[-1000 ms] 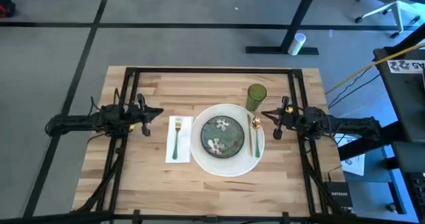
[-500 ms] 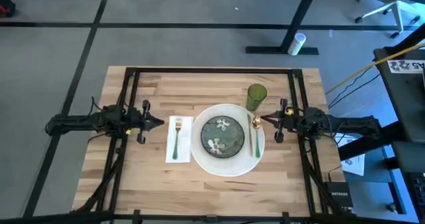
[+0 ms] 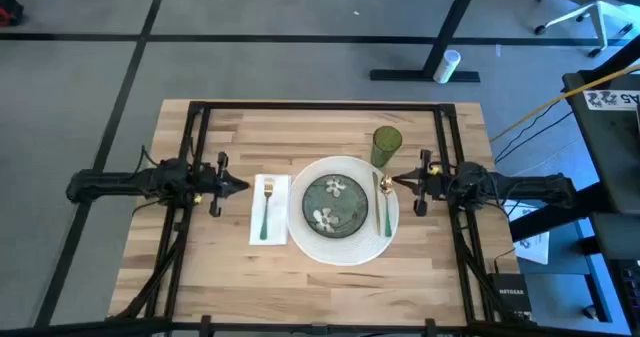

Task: Set table place
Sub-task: Return to Home Position

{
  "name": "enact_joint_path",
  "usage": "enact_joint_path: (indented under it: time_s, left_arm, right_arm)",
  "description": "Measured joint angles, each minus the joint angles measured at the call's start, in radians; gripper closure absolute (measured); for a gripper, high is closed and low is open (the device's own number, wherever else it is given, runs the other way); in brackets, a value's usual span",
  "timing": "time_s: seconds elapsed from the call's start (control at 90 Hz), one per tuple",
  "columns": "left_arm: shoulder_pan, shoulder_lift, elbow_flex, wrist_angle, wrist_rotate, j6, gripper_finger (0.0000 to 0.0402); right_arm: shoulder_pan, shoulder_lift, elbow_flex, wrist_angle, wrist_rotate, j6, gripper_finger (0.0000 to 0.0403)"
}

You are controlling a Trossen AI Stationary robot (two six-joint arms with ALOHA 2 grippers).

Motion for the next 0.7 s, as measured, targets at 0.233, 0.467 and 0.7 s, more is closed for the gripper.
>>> enact_joint_path:
  time_s: [0.233, 0.467, 0.7]
  left_arm:
    - [0.0, 0.027, 0.0, -0.001, -0.002, -0.111, 0.0402]
    - [0.0, 0.027, 0.0, 0.0, -0.002, -0.11, 0.0402]
    - [0.0, 0.027, 0.0, -0.001, -0.002, -0.11, 0.0402]
  right_arm:
    - [0.0, 0.0, 0.0, 0.0, 0.0, 0.0, 0.0403]
    - [0.0, 0.0, 0.0, 0.0, 0.0, 0.0, 0.0403]
    - [0.0, 0.0, 0.0, 0.0, 0.001, -0.001, 0.0403]
